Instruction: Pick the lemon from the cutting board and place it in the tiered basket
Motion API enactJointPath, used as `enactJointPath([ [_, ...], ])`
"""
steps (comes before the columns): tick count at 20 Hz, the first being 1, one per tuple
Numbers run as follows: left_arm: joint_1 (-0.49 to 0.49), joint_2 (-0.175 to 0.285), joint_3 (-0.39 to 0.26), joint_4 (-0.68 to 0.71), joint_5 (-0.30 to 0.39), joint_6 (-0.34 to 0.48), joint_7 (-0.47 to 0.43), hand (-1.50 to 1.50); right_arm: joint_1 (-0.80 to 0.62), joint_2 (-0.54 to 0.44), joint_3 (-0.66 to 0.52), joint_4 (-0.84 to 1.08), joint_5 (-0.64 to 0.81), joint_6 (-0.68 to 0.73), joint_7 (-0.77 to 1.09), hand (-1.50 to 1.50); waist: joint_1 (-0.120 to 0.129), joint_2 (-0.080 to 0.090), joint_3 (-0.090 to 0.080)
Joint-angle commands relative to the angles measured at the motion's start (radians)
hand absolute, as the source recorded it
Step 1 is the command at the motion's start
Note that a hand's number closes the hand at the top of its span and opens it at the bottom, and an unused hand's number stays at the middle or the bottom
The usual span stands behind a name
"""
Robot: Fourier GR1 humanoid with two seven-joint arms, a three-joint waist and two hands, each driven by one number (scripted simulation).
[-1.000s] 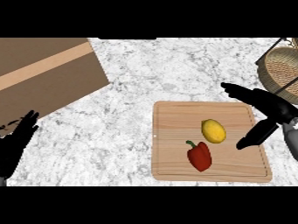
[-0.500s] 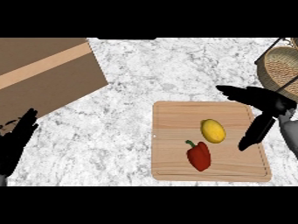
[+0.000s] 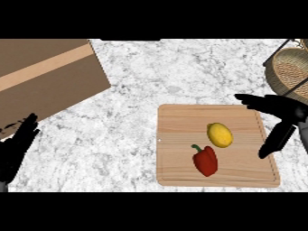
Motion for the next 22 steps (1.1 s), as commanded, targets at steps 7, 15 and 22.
enactJointPath([
  [7,-0.044,-0.031,0.048,0.058,-0.055,-0.042,0.001,0.0,0.055,0.034,-0.062,0.018,0.077,0.066,-0.082,-1.5,-0.004,0.0,0.0],
  [15,0.006,-0.068,0.072,-0.021,-0.077,-0.062,0.022,0.0,0.019,0.147,-0.05,0.121,0.215,-0.026,-0.185,-1.5,0.002,0.001,0.0],
  [22,-0.029,-0.081,0.1,-0.048,-0.106,-0.071,0.071,0.0,0.024,0.169,-0.078,0.154,0.27,-0.037,-0.23,-1.5,0.0,0.0,0.0],
])
